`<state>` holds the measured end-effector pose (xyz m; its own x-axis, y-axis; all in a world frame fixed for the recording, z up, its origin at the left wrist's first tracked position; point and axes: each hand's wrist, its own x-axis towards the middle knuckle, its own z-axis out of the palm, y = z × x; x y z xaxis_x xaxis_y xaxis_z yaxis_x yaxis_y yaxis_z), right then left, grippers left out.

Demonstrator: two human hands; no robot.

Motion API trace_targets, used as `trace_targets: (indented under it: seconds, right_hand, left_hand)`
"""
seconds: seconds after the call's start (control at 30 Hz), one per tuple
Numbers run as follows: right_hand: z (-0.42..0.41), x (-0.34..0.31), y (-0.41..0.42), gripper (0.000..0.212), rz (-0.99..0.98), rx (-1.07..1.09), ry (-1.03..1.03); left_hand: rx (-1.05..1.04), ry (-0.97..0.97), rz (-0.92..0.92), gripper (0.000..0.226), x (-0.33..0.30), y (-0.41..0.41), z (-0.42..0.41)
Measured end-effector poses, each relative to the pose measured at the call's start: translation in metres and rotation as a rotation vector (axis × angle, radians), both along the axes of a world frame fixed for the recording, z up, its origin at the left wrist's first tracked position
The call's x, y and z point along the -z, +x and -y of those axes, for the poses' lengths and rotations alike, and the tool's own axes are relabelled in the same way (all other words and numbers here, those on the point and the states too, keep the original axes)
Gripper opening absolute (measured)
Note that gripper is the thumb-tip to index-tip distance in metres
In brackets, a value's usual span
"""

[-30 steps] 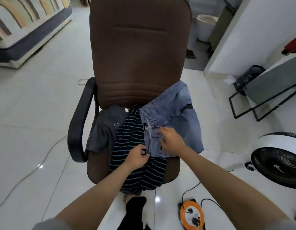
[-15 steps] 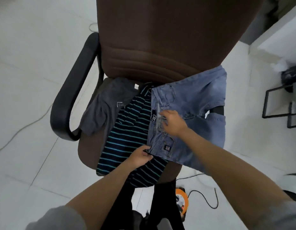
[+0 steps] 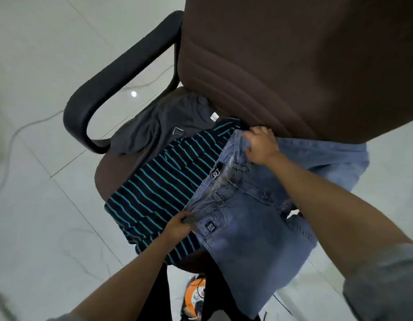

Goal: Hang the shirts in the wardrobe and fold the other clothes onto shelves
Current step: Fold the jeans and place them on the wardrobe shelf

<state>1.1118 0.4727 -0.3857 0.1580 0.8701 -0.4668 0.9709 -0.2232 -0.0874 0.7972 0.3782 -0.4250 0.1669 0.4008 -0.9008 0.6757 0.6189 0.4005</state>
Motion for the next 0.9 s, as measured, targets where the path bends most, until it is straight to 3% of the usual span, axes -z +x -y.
trace_targets:
  seconds: [0.27,0.43,0.53,0.63,0.8,0.9]
  right_hand:
    - [-0.007,0.007,0.012,0.069,0.197,-0.116,-0.248]
    - [-0.006,0.010,0.009,0.051,0.231,-0.111,-0.268]
    - [0.001,0.010,0.002,0.035,0.172,-0.058,-0.218]
    - [0.003,0.005,0.005,0.033,-0.022,0.000,-0.171]
    - [0.001,-0.027,0.002,0.062,-0.201,-0.005,-0.178]
    - [0.007,-0.054,-0.009,0.066,-0.262,-0.008,-0.173]
  left_hand:
    - [-0.360,0.080,0.001,0.028,-0.004,0.011,0.017]
    - [-0.450,0.053,0.000,0.025,-0.012,0.013,0.021]
    - [-0.491,0.046,0.012,0.023,-0.017,0.016,0.022]
    - [-0.515,0.067,0.030,0.022,-0.023,0.017,0.025]
    - [-0.597,0.065,0.104,0.031,-0.048,0.023,0.027]
    - [-0.646,0.079,0.165,0.036,-0.070,0.028,0.023]
